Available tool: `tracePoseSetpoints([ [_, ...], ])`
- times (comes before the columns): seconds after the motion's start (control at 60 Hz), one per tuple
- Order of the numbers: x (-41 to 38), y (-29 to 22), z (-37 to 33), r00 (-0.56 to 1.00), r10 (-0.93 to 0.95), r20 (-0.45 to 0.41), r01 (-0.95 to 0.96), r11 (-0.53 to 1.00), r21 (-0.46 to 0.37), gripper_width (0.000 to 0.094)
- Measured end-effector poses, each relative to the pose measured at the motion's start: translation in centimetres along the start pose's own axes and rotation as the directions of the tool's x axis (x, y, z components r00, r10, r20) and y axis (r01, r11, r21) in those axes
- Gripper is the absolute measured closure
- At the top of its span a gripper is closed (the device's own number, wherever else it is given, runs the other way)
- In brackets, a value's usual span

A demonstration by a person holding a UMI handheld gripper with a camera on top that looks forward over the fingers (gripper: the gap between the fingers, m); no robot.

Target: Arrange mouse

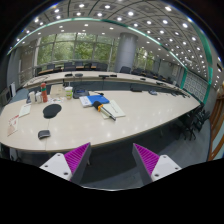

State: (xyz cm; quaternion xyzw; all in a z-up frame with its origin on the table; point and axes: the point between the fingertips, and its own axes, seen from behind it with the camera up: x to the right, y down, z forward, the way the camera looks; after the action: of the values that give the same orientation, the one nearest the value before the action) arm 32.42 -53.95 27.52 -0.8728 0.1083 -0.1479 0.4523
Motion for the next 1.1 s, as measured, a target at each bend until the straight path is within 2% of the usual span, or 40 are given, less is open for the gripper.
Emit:
tracePoseSetpoints([
  [0.117,-0.7,1.8,0.1,1.0,-0.003,0.015,0.004,0.999,-0.043,0.0082],
  [0.133,-1.6,2.7,2.4,1.0,-0.003,0.021,0.004,0.999,-0.044,0.008],
  [0.183,-2.1,3.3,1.7,0.999,-0.011,0.035,0.013,0.998,-0.061,0.008],
  [0.267,-5.6,5.9,4.6,0.997,-0.031,0.075,0.036,0.997,-0.073,0.0077],
  [0.367,-10.9,7.9,5.5,0.985,-0.049,0.165,0.06,0.996,-0.066,0.0078],
  [0.517,-23.6,9.8,8.4,0.944,-0.038,0.329,0.053,0.998,-0.034,0.0076],
  [0.633,-33.0,10.1,11.1,0.906,-0.018,0.422,0.028,0.999,-0.017,0.0078],
  [0.783,-42.1,10.0,15.7,0.89,-0.051,0.453,0.05,0.999,0.014,0.0074],
  [0.867,-45.6,9.9,18.0,0.89,-0.047,0.454,0.054,0.999,-0.003,0.0076],
  [1.1,-50.4,9.0,23.1,0.9,-0.029,0.434,0.052,0.998,-0.042,0.007],
])
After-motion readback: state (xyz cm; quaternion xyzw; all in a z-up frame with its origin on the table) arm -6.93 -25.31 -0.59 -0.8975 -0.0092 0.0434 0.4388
